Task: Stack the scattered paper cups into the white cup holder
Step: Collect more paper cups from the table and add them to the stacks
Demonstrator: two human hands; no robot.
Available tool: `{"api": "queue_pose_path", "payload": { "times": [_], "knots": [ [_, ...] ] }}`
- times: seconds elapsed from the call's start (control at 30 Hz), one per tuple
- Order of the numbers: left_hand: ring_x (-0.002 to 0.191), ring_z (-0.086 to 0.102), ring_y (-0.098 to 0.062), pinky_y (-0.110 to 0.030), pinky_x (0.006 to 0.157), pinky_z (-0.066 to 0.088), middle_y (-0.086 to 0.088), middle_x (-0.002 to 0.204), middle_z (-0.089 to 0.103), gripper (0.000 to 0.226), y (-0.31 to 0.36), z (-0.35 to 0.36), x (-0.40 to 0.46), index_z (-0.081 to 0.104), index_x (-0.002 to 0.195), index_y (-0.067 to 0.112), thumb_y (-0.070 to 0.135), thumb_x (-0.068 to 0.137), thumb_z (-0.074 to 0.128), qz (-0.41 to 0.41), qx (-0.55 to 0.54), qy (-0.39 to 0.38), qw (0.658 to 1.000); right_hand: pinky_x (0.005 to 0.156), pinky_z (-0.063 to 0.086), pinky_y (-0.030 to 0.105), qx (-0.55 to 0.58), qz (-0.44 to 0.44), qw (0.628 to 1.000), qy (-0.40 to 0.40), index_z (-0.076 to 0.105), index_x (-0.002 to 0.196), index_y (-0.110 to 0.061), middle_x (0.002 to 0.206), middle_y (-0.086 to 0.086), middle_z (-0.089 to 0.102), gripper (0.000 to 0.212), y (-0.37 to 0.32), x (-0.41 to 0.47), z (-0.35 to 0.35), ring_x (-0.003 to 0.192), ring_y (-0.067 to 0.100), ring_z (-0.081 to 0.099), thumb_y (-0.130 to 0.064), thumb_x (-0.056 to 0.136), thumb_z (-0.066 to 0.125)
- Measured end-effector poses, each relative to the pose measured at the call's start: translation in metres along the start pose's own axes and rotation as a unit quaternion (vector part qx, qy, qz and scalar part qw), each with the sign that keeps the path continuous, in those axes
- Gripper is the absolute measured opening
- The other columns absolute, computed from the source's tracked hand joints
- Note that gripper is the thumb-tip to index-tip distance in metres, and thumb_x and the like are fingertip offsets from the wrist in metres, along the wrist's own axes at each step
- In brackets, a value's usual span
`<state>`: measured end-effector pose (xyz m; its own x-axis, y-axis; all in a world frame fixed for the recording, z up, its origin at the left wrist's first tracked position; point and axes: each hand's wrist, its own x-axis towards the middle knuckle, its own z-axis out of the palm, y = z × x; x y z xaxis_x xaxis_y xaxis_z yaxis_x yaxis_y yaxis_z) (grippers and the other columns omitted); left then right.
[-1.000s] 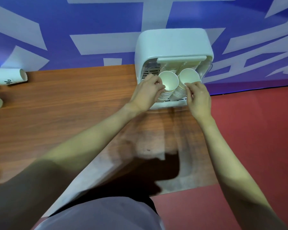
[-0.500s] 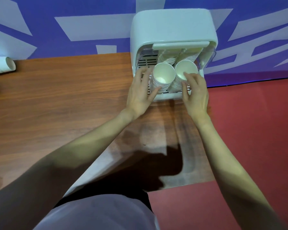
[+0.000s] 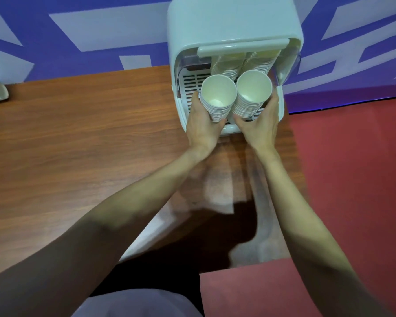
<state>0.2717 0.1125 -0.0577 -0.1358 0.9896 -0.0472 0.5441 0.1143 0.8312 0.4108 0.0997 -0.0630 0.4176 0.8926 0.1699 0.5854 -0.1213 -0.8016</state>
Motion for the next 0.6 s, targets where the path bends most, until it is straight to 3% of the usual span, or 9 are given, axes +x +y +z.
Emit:
{"api": "queue_pose_path", "payload": {
  "times": [0.13, 0.27, 0.37, 0.47, 0.6],
  "knots": [
    [0.112, 0.056, -0.020, -0.030, 0.087, 0.047, -0.002, 0.123, 0.058, 0.073, 0.003, 0.001, 0.011, 0.044, 0.127, 0.010, 0.035, 0.068, 0.079, -0.010, -0.042, 0.086, 0.995, 0.098, 0.045, 0.042, -0.007, -0.001, 1.000, 0.016, 0.043, 0.127, -0.004, 0.124, 0.009, 0.055, 0.084, 0.002, 0.002, 0.004, 0.119, 0.024, 0.051, -0.033, 0.061, 0.085],
    [0.112, 0.054, -0.020, -0.013, 0.084, 0.037, -0.006, 0.123, 0.057, 0.070, 0.005, 0.005, 0.029, 0.045, 0.126, 0.004, 0.023, 0.067, 0.079, -0.023, -0.064, 0.124, 0.990, 0.099, 0.044, 0.040, -0.030, 0.016, 0.998, 0.057, 0.046, 0.126, -0.001, 0.122, 0.010, 0.057, 0.082, 0.006, 0.009, 0.002, 0.117, 0.024, 0.052, -0.034, 0.060, 0.082],
    [0.113, 0.054, -0.023, -0.027, 0.092, 0.044, -0.009, 0.123, 0.057, 0.068, 0.006, 0.010, 0.042, 0.046, 0.124, 0.002, 0.018, 0.066, 0.079, -0.025, -0.064, 0.134, 0.989, 0.096, 0.044, 0.033, -0.028, 0.023, 0.997, 0.062, 0.048, 0.122, 0.001, 0.117, 0.011, 0.059, 0.081, 0.008, 0.014, 0.001, 0.112, 0.023, 0.053, -0.041, 0.058, 0.075],
    [0.119, 0.050, -0.025, -0.034, 0.098, 0.043, -0.011, 0.129, 0.053, 0.076, 0.007, 0.013, 0.052, 0.041, 0.130, 0.001, 0.018, 0.067, 0.079, -0.038, -0.064, 0.152, 0.986, 0.095, 0.044, 0.034, -0.029, 0.031, 0.997, 0.063, 0.049, 0.120, 0.001, 0.114, 0.011, 0.058, 0.080, 0.009, 0.016, 0.001, 0.110, 0.022, 0.053, -0.042, 0.058, 0.074],
    [0.123, 0.047, -0.027, -0.028, 0.100, 0.037, -0.014, 0.134, 0.050, 0.076, 0.010, 0.015, 0.058, 0.037, 0.135, 0.001, 0.015, 0.072, 0.078, -0.048, -0.062, 0.165, 0.983, 0.096, 0.044, 0.033, -0.034, 0.025, 0.997, 0.065, 0.049, 0.121, 0.002, 0.116, 0.012, 0.060, 0.078, 0.010, 0.016, 0.002, 0.111, 0.023, 0.053, -0.038, 0.061, 0.075]
  ]
}}
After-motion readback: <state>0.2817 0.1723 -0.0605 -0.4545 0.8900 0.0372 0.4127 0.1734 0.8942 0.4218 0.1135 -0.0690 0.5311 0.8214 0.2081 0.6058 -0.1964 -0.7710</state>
